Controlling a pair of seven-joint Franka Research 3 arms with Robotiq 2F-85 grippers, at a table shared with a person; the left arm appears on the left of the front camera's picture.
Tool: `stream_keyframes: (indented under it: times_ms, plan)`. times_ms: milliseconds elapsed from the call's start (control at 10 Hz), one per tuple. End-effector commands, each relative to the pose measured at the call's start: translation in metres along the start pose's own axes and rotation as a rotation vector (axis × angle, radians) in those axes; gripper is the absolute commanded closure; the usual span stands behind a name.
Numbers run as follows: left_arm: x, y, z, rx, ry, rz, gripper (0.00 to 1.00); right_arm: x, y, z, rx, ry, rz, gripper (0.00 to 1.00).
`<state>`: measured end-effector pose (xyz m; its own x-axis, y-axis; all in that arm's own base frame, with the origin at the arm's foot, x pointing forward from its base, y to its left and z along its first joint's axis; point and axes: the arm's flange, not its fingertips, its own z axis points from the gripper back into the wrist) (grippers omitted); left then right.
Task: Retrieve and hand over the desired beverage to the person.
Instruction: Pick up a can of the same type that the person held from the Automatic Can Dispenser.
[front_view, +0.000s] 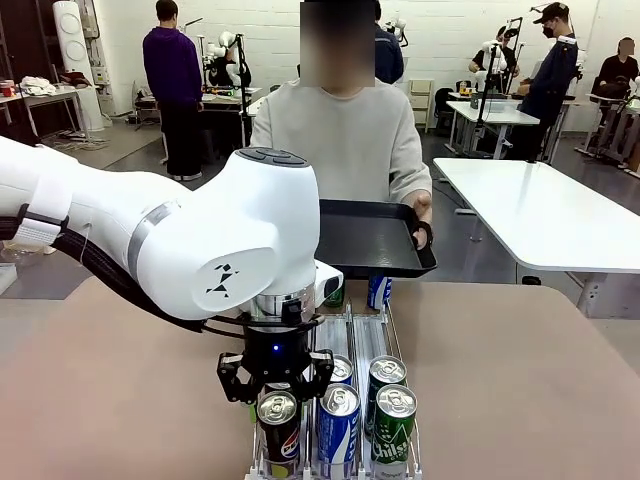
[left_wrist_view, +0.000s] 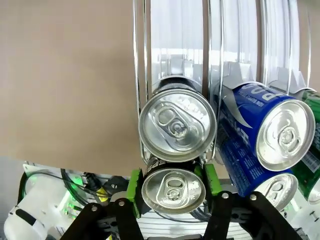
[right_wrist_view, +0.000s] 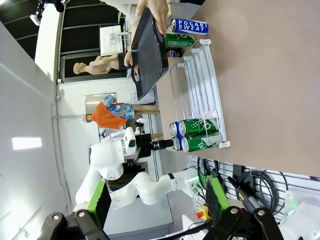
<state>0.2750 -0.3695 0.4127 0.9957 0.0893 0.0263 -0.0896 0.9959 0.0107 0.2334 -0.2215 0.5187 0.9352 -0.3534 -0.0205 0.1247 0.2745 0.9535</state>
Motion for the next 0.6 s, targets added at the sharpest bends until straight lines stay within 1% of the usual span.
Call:
stream_keyframes:
  times_ms: [0, 200, 500]
  plan:
    - [0.0019, 0.0015, 0.0003, 0.000, 0.093, 0.005, 0.83, 0.0007, 0.0005, -0.0013, 0.025, -0.001, 0.012, 0.00]
    - [0.0036, 0.0020, 0.0005, -0.006, 0.128, 0.006, 1.00, 0.0007, 0.0005, -0.0013, 0.025, -0.001, 0.012, 0.00]
    - [0.0047, 0.0046, 0.0025, 0.001, 0.132, -0.004, 0.99, 0.0007, 0.0005, -0.0013, 0.025, -0.001, 0.012, 0.00]
